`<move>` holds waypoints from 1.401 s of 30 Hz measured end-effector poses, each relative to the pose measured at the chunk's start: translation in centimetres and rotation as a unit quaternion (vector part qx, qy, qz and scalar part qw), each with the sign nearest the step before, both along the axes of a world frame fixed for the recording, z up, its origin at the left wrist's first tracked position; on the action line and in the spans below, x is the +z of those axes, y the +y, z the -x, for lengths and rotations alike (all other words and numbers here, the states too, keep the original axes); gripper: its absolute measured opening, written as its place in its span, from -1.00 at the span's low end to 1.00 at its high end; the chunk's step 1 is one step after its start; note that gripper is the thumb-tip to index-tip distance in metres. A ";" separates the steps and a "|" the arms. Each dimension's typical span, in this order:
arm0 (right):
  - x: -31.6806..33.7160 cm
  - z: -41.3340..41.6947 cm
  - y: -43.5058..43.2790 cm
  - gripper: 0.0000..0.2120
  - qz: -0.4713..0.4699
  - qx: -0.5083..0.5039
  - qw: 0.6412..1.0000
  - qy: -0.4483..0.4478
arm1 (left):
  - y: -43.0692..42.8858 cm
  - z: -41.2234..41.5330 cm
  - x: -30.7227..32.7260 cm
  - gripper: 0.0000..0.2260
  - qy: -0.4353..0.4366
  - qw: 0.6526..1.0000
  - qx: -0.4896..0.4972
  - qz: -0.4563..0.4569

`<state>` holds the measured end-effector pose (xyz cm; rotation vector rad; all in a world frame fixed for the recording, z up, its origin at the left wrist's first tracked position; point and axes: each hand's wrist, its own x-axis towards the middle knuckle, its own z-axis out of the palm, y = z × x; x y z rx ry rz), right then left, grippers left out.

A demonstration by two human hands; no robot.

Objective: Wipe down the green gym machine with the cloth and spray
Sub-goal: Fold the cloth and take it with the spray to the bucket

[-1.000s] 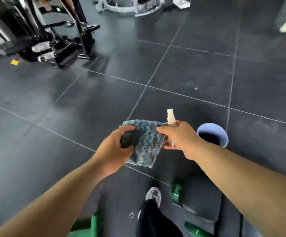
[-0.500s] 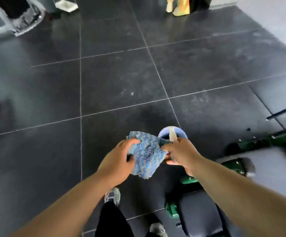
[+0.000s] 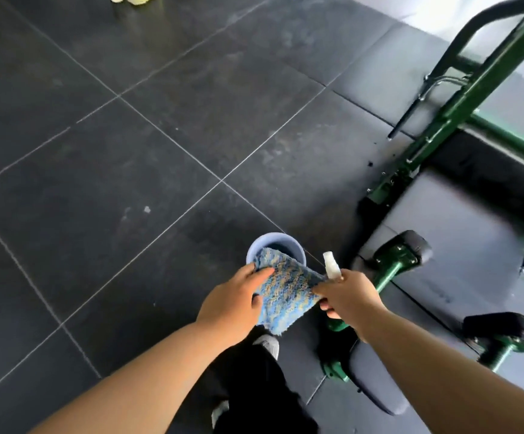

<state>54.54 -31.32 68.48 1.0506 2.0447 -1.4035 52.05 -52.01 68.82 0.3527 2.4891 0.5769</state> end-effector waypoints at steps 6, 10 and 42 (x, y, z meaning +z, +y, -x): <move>-5.0 4.5 1.0 -0.96 0.001 -0.056 0.998 -0.011 | 2.8 6.8 -3.9 -0.49 -0.017 0.997 -0.056 0.049; -7.7 6.4 1.2 -0.94 0.003 -0.085 0.996 -0.035 | 4.1 10.4 -6.2 -0.49 -0.050 0.992 -0.088 0.070; -15.9 -0.5 -6.5 -0.81 0.022 -0.312 0.945 -0.099 | 3.6 14.6 -17.2 -0.71 -0.282 0.911 -0.300 0.018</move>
